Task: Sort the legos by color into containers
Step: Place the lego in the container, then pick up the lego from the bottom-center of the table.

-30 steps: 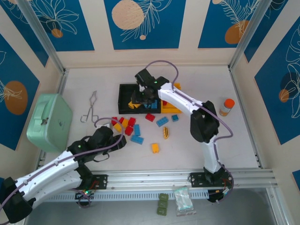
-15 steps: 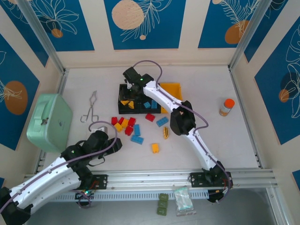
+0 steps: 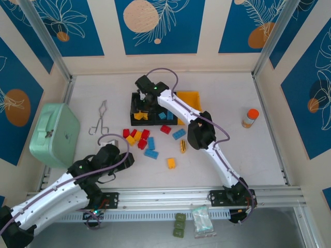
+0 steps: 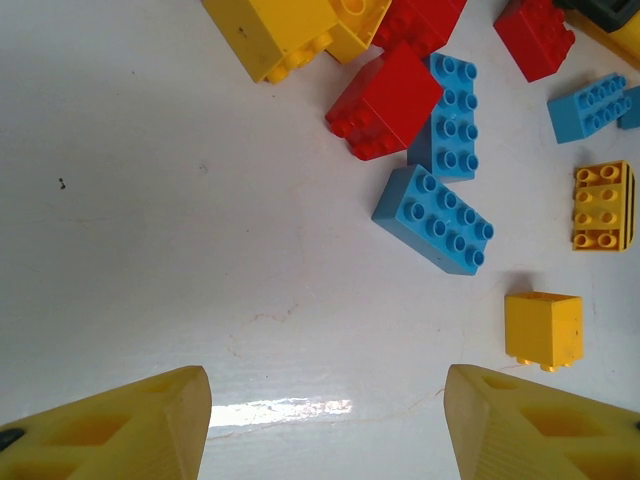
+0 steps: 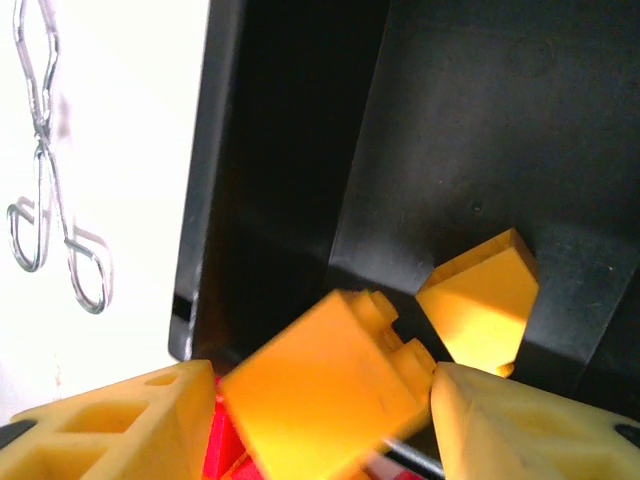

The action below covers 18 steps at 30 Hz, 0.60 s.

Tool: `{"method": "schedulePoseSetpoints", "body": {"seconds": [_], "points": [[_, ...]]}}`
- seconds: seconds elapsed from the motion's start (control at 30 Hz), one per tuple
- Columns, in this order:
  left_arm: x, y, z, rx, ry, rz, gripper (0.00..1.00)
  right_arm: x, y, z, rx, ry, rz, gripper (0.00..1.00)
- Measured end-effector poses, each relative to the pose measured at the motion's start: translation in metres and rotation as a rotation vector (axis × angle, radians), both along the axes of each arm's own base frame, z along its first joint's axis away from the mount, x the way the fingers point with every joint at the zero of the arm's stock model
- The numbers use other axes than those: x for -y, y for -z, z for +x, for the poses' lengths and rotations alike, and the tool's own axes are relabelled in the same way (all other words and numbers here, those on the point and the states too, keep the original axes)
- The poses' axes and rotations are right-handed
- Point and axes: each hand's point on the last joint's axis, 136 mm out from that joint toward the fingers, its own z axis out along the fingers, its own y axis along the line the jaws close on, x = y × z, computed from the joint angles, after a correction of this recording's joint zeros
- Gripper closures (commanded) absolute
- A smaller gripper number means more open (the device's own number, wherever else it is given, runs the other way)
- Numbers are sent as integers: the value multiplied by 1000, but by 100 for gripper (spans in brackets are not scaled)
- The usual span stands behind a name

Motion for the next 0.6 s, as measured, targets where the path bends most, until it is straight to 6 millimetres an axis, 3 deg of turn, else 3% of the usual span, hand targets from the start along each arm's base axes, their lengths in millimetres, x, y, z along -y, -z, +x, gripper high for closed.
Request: {"method": "schedulePoseSetpoints", "body": {"seconds": [0.3, 0.47, 0.6], "points": [[2, 1, 2, -1, 0, 1, 37, 8, -63, -9, 85, -14, 52, 41], [3, 2, 3, -2, 1, 3, 37, 32, -86, -42, 106, -37, 37, 41], [5, 6, 3, -14, 15, 18, 36, 67, -95, -79, 114, -40, 18, 41]]}}
